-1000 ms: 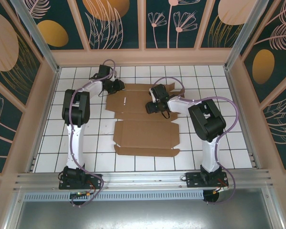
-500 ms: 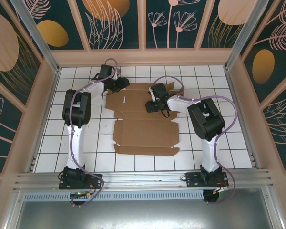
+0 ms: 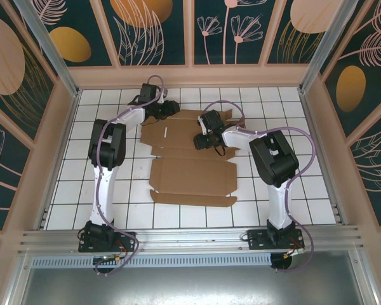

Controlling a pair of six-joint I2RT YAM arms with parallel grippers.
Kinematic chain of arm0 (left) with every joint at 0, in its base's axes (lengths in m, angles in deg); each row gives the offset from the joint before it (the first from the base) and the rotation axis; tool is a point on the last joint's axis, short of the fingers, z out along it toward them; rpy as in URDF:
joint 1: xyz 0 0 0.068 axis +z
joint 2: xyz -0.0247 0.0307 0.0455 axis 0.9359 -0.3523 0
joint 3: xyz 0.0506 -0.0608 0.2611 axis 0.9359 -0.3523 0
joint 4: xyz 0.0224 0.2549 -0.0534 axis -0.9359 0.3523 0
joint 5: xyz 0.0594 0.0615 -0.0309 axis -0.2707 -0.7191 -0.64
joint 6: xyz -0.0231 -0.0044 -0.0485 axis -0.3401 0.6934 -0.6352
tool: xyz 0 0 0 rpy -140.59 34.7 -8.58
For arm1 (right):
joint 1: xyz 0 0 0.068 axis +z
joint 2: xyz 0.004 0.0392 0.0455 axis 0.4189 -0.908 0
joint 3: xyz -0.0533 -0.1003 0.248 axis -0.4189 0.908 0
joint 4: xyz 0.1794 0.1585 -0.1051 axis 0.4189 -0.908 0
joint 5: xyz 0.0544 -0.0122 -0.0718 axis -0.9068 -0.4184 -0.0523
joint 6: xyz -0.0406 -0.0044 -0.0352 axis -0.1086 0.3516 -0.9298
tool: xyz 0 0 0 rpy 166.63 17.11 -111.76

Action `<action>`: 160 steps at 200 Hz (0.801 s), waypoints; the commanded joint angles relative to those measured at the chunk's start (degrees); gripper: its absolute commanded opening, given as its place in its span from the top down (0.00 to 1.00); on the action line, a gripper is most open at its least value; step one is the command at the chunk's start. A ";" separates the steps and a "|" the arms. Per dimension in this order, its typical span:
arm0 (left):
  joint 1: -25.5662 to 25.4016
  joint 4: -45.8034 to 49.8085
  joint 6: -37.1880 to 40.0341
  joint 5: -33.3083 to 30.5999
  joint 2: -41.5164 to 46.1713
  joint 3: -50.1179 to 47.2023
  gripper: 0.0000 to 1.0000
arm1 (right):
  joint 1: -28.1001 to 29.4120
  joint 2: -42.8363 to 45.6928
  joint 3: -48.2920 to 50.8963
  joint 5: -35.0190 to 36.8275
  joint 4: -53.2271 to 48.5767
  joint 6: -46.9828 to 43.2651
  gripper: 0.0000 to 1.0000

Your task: Fold the paper box

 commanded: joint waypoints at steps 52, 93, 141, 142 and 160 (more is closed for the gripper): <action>6.62 3.00 -0.12 -7.03 23.25 -17.98 0.44 | 0.23 -4.36 4.39 -3.72 -4.35 -4.79 0.45; 10.79 6.55 3.45 -11.63 29.50 -28.65 0.34 | 0.29 -4.02 4.90 -4.35 -3.86 -4.71 0.45; 11.40 0.48 5.82 -2.47 24.79 -34.69 0.37 | 0.68 -3.95 5.30 -4.79 -4.14 -4.70 0.45; 11.40 0.30 5.88 -2.22 24.71 -34.75 0.37 | 0.71 -3.95 5.28 -4.75 -4.16 -4.70 0.45; 11.40 -1.41 6.43 -0.40 23.05 -35.34 0.40 | 0.81 -3.54 5.56 -4.70 -4.41 -4.80 0.45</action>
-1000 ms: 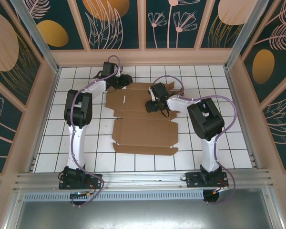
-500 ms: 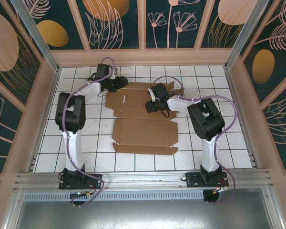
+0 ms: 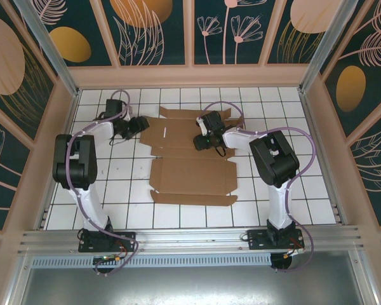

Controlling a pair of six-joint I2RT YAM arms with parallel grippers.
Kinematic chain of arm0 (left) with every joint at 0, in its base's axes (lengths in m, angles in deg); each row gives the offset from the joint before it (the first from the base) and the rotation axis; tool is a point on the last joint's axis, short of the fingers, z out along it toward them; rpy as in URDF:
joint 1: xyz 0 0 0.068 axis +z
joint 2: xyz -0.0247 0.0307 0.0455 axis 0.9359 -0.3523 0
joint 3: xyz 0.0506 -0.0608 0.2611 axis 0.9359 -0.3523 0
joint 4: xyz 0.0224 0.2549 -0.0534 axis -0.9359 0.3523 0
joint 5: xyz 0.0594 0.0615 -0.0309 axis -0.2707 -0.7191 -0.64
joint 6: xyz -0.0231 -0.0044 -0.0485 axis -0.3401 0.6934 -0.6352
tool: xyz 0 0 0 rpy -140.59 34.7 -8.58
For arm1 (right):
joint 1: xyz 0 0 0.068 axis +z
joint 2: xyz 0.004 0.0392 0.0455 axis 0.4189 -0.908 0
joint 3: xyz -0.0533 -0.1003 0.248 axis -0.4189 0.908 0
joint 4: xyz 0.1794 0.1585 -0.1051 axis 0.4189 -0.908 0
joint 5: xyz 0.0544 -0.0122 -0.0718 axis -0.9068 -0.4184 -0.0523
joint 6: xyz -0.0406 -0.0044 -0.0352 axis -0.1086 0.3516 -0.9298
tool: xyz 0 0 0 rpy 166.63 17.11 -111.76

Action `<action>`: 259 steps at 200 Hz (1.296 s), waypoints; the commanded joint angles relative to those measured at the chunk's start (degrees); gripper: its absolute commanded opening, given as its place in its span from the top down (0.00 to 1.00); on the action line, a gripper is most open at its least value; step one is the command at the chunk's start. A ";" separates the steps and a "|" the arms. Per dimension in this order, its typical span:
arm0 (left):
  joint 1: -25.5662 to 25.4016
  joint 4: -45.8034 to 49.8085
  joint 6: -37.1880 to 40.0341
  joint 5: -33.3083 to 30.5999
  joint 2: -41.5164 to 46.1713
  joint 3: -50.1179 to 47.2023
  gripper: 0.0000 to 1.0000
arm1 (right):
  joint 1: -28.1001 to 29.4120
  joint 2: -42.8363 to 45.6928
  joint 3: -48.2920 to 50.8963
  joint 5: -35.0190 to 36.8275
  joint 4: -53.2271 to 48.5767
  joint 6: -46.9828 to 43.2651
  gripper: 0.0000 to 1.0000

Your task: Fold the paper box

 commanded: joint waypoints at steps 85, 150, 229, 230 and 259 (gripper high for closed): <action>-0.20 -11.89 1.18 19.16 -7.20 -2.88 0.60 | 0.76 -3.78 3.98 -4.95 -7.62 -0.69 0.45; -0.24 -11.62 1.42 18.36 -3.46 -4.18 0.90 | 0.05 -3.57 3.84 -4.71 -7.44 -0.35 0.46; -4.32 -2.12 1.27 5.35 4.01 -0.81 1.00 | -0.05 -3.30 3.81 -3.12 -6.82 1.28 0.47; -4.44 -1.74 1.35 4.91 3.98 -0.53 1.00 | -0.04 -3.26 3.78 -3.12 -6.82 1.31 0.47; -9.97 8.61 2.01 -6.59 2.40 6.74 1.00 | 0.48 -3.11 3.62 -2.42 -6.86 2.08 0.43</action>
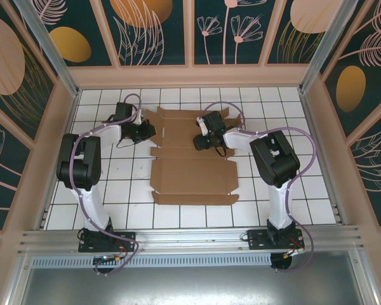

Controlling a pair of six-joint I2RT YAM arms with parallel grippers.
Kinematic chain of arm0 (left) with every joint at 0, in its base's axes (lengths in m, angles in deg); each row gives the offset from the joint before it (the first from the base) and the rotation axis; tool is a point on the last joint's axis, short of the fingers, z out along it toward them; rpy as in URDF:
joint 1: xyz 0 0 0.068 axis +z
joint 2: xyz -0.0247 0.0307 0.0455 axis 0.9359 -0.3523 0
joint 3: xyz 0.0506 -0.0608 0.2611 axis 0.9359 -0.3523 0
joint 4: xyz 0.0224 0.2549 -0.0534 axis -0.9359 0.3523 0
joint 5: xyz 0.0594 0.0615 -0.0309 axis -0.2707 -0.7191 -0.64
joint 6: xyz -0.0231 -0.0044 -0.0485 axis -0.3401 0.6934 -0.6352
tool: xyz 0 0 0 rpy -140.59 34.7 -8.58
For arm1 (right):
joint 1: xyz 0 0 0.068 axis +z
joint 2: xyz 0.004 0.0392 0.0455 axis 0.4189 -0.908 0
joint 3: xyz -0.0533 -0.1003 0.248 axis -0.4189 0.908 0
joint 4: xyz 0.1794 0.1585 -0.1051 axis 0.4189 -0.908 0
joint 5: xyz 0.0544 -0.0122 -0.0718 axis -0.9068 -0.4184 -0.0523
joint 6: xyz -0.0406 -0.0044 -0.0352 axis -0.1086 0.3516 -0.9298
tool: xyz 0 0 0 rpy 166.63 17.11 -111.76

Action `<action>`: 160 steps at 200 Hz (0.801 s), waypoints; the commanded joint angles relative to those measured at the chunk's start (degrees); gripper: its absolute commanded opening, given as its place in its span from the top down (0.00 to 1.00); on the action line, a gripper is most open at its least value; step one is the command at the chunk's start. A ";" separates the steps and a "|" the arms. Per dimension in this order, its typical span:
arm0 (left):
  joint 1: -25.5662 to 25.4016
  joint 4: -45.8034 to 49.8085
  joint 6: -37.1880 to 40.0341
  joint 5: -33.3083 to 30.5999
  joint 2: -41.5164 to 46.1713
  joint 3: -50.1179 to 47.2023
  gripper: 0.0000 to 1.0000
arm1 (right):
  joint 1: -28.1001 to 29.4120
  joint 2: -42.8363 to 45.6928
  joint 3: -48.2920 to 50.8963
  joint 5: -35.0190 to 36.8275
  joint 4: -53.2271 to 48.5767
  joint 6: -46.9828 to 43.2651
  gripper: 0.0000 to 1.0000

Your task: Fold the paper box

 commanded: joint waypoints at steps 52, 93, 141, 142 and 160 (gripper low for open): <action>-11.46 20.14 0.89 -27.89 -2.49 16.77 1.00 | -0.24 1.71 5.43 -2.89 -4.47 5.00 0.35; -14.77 23.73 -0.22 -32.85 -5.58 21.40 1.00 | -2.30 0.13 5.23 0.08 -4.71 8.38 0.44; -19.22 27.33 -2.40 -36.31 -10.33 27.20 1.00 | -1.10 -2.97 4.37 0.93 -5.85 8.51 0.48; -19.33 27.52 -2.46 -36.42 -10.52 27.34 1.00 | -1.09 -2.96 4.36 0.93 -5.85 8.55 0.48; -21.41 31.14 -2.87 -39.95 -13.59 31.89 1.00 | -0.89 -2.79 4.57 0.84 -5.85 8.50 0.48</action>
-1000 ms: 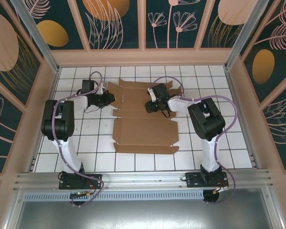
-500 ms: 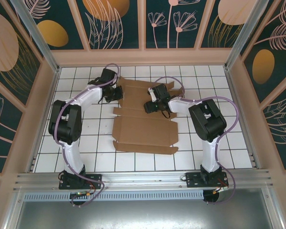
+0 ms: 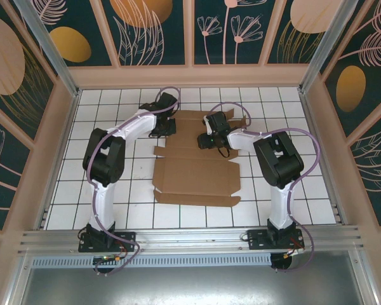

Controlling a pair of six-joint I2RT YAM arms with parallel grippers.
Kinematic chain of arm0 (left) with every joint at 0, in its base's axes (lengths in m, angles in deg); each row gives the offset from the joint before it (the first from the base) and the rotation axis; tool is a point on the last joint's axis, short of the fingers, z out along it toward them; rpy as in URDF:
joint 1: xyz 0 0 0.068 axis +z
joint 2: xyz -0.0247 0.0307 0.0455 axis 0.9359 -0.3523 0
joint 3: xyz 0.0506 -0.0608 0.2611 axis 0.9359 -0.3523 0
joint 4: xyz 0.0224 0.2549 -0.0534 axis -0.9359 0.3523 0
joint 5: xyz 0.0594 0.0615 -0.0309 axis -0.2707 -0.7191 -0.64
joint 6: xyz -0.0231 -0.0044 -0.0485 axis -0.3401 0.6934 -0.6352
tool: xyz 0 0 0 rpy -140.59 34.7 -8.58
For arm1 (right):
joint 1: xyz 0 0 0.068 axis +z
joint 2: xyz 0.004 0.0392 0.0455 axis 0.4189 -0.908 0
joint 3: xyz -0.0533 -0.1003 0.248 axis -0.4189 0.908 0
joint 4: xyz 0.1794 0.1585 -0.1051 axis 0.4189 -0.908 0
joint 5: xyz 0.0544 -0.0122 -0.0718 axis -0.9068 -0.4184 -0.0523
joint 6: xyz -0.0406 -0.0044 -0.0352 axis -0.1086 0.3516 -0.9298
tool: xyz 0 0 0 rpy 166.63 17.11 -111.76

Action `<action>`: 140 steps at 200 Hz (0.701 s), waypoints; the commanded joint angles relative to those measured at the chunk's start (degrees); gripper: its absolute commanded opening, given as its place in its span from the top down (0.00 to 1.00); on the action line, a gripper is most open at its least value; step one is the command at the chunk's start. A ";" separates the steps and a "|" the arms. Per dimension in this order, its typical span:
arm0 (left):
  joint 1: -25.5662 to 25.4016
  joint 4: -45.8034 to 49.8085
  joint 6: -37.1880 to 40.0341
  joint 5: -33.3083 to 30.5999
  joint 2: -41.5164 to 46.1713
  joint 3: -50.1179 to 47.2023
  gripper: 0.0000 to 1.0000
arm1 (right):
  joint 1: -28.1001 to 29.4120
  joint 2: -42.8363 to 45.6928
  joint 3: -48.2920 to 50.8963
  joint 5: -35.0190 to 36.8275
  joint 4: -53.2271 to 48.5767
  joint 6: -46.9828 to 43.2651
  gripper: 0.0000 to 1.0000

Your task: Fold the paper box

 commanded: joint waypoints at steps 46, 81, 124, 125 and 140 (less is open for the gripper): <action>-8.33 11.63 -5.31 -11.72 -11.46 19.04 1.00 | 0.74 -3.98 1.94 0.48 -7.33 2.07 0.48; -10.79 16.82 -7.34 -12.67 -17.04 26.22 0.98 | 0.74 -3.69 2.10 0.34 -7.22 2.04 0.48; -10.27 17.07 -5.35 -15.10 -12.66 27.22 0.72 | 0.65 -3.04 2.55 0.39 -7.15 1.65 0.48; -10.22 16.95 -5.27 -14.91 -12.46 27.10 0.71 | 0.61 -3.01 2.55 0.32 -7.14 1.58 0.48; -8.98 14.04 -4.61 -12.42 -8.65 23.64 0.51 | 0.65 -3.08 2.53 0.09 -7.14 1.54 0.48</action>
